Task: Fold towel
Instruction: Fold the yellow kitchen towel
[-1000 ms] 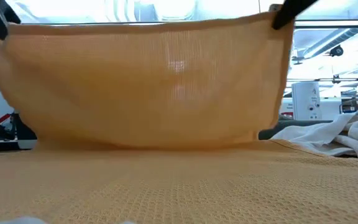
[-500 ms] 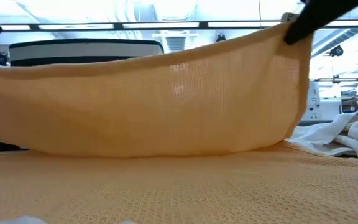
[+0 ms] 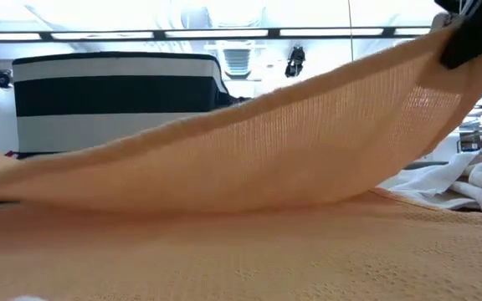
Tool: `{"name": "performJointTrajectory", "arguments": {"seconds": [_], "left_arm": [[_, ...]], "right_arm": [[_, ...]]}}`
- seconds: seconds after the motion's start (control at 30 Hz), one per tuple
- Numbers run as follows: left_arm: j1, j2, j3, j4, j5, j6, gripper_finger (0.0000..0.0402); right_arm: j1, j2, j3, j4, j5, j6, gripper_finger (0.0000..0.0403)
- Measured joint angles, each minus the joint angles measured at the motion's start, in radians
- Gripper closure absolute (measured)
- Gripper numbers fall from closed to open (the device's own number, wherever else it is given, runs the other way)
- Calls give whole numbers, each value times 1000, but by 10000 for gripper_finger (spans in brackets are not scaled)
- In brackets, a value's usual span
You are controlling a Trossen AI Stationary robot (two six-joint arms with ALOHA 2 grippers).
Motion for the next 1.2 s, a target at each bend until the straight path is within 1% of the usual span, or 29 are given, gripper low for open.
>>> {"name": "performJointTrajectory", "arguments": {"seconds": [0.2, 0.43, 0.53, 0.63, 0.77, 0.9, 1.07, 1.2], "left_arm": [[-13, 15, 7, -10, 43, -20, 401], [-39, -2, 24, -4, 44, -40, 401], [-60, -4, 26, 24, 43, -57, 401], [-73, 6, 16, 100, 44, -57, 401], [-80, 30, 8, 170, 41, -49, 401], [-80, 77, 8, 192, 46, -46, 401], [-84, 107, 8, 201, 101, -54, 401], [-89, 97, 8, 211, 101, -62, 401]], "right_arm": [[25, 2, 16, -4, -5, 26, 403], [42, 2, 10, -6, -56, 57, 403], [50, 2, 10, -3, -60, 72, 403], [59, 4, 8, 0, -61, 80, 403], [64, 31, -2, 30, -61, 87, 403], [67, 87, -4, 81, -65, 91, 403], [71, 147, -4, 111, -108, 93, 403], [74, 157, -3, 117, -140, 113, 403]]}}
